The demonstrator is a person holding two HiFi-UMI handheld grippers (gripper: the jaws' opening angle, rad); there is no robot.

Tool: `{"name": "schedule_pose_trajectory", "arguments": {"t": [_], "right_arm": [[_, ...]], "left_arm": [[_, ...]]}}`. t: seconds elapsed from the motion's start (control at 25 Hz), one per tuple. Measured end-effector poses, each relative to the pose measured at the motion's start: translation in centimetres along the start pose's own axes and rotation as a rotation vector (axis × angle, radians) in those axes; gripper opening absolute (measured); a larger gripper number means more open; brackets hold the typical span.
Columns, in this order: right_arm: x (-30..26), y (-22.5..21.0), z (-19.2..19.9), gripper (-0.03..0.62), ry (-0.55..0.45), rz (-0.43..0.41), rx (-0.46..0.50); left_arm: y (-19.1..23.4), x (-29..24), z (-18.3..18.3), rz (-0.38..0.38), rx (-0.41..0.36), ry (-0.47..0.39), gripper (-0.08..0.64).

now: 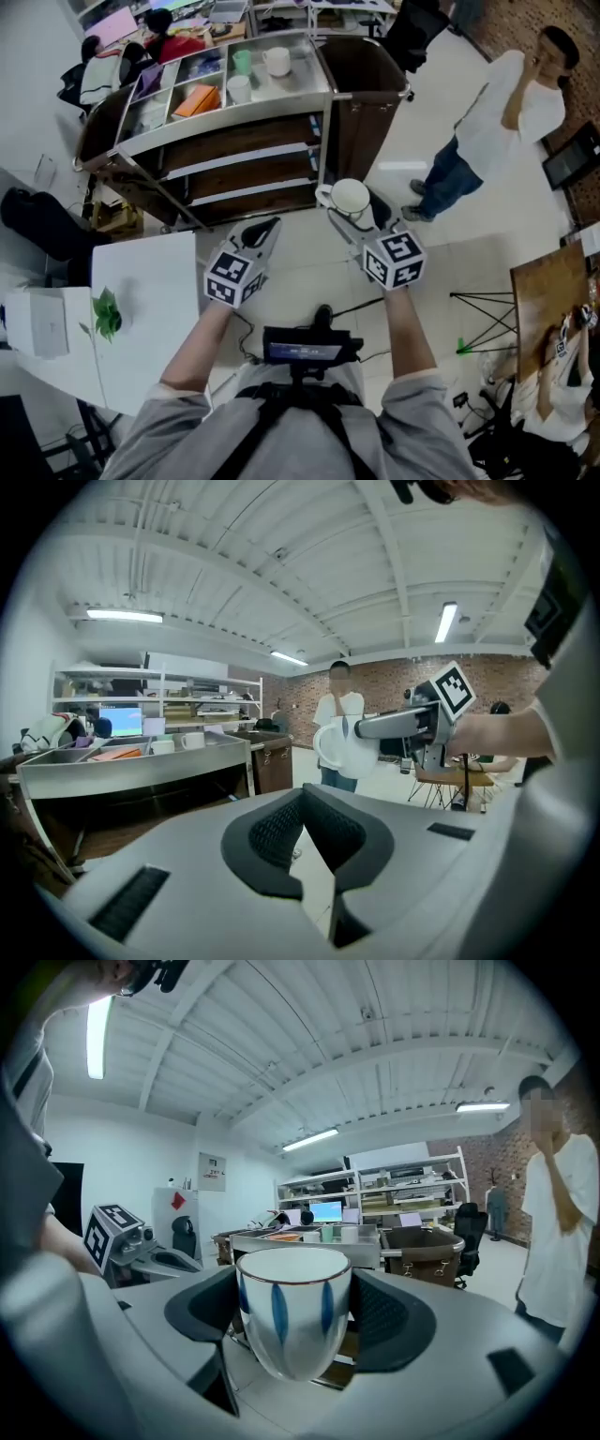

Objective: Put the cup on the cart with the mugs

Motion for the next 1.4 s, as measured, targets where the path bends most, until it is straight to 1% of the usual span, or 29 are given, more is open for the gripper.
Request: {"name": "schedule_pose_trajectory", "arguments": {"t": [0.2,0.44,0.6,0.76,1.0,1.2,1.4], "right_arm": [[-3.3,-6.2,-3.2,0.376,-0.005,-0.076,0.028],[-8.5,-11.6,-7.5,0.376,-0.016,-0.130,0.041],[-12.6,-15.0,-10.0,0.376,-0.023,-0.147,0.048],[-17.6,-17.5,-12.1,0.376,-0.016,-0.150,0.052],[-25.0,-21.1,-15.1,0.376,-0.004,-0.124,0.055],[-30.9,-23.6,-16.5,0.376,0.015,-0.123,0.037],[-35.7,-25.5,-16.4,0.376,0.045,-0.122,0.009]], "left_arm": [[1.5,-4.5,-3.0,-0.088,0.007,-0.026,0.000],[4.3,-8.6,-5.6,-0.137,0.015,-0.025,0.000],[6.7,-11.6,-7.5,-0.141,0.019,-0.026,0.000],[9.9,-14.5,-8.7,-0.139,0.011,-0.034,0.000],[15.1,-18.4,-10.4,-0.124,0.011,-0.035,0.000],[19.2,-21.1,-11.2,-0.112,0.012,-0.032,0.000],[22.6,-23.0,-11.3,-0.099,0.018,-0.035,0.000]]}}
Point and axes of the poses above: the fingertips, and each gripper's own axes: x backward along the fingers, y to its left, z out of its underside, the point moved 10 cm from there along x, backward along the fingers, and after that the axes turned 12 degrees about -z, right-handed, at the moved point
